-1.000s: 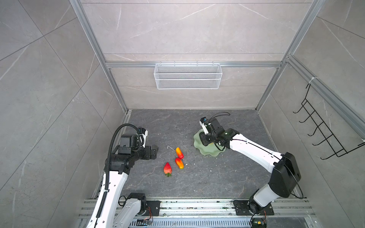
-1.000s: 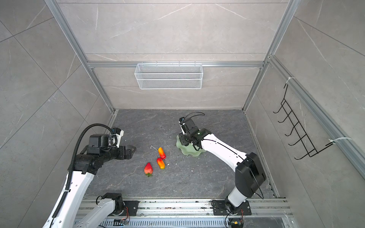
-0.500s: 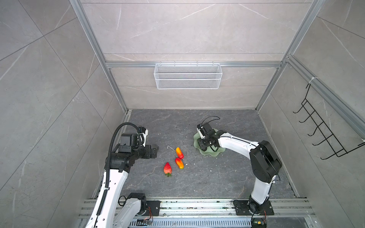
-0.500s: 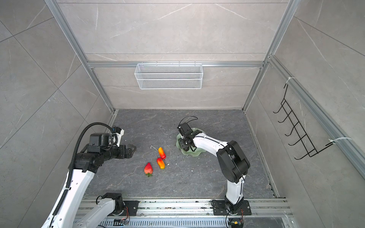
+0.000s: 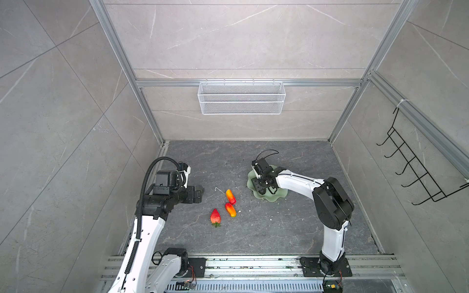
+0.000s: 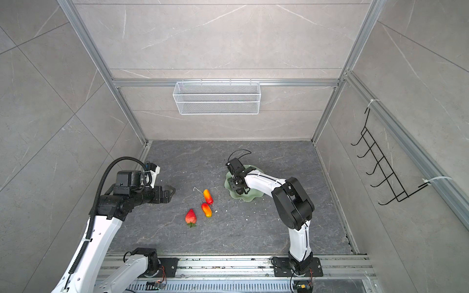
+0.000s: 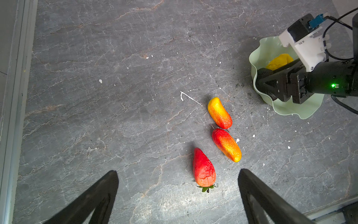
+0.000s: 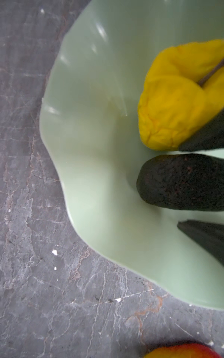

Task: Arrange fruit in a fruit bowl
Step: Place the fruit in the fruit bowl, then pick up the fruit from the bottom-left of the table.

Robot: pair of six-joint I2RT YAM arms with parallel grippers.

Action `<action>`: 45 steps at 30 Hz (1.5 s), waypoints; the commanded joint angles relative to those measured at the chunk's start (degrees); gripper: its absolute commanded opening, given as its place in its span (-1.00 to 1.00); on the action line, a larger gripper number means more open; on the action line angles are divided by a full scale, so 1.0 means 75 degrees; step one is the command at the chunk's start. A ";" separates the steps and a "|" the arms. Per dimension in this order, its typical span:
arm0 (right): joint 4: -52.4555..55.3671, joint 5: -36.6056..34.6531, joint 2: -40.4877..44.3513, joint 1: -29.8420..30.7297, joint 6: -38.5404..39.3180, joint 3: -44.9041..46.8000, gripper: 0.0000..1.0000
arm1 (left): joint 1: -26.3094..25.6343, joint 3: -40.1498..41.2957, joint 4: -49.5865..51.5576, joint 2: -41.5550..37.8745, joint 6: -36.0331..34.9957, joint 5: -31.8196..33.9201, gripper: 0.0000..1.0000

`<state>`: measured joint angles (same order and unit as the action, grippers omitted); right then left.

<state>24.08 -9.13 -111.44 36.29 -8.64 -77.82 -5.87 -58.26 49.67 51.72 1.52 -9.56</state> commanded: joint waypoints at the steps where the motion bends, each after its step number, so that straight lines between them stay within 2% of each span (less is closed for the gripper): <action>1: 0.0271 -0.0064 0.0579 0.0022 0.0133 -0.0224 0.41 | 0.0009 -0.0274 -0.0073 -0.0118 -0.0054 -0.0037 1.00; 7: 0.0639 0.0372 0.1519 0.0127 0.0459 -0.0321 0.74 | 0.0009 -0.0335 -0.0067 -0.0144 -0.0030 -0.0014 1.00; 11: 0.0719 0.0958 0.2091 0.0606 0.0710 -0.0388 0.99 | 0.0009 -0.0391 0.0013 -0.0189 -0.0020 0.0063 1.00; 16: 0.0656 0.1243 0.1732 0.1501 0.0366 -0.0589 0.99 | 0.0009 -0.0294 0.0020 -0.0238 0.0083 0.0124 1.00; 22: 0.0209 0.1565 0.0914 0.1845 -0.0250 -0.0737 0.99 | 0.0009 -0.0155 0.0126 -0.0520 0.0138 0.0282 1.00; 27: 0.0247 0.1563 0.0551 0.2319 -0.0401 -0.0987 0.99 | 0.0009 0.0011 0.0168 -0.0858 0.0180 0.0053 1.00; 31: 0.0390 0.1281 0.0349 0.2809 -0.0873 -0.1099 0.99 | 0.0009 -0.0030 0.0318 -0.1086 0.0114 0.0133 1.00; 38: 0.0329 0.0243 0.0163 0.3663 -0.2478 -0.0926 0.99 | 0.0008 -0.0057 0.0380 -0.1268 0.0180 0.0008 1.00; 45: 0.0241 -0.0289 -0.0143 0.4164 -0.3147 -0.0885 0.97 | 0.0009 0.0125 0.0348 -0.1390 0.0185 -0.0074 1.00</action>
<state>26.00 -7.86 -110.10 66.61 -27.86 -84.64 -5.87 -57.49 51.92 41.54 2.59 -9.06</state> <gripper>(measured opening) 0.988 0.999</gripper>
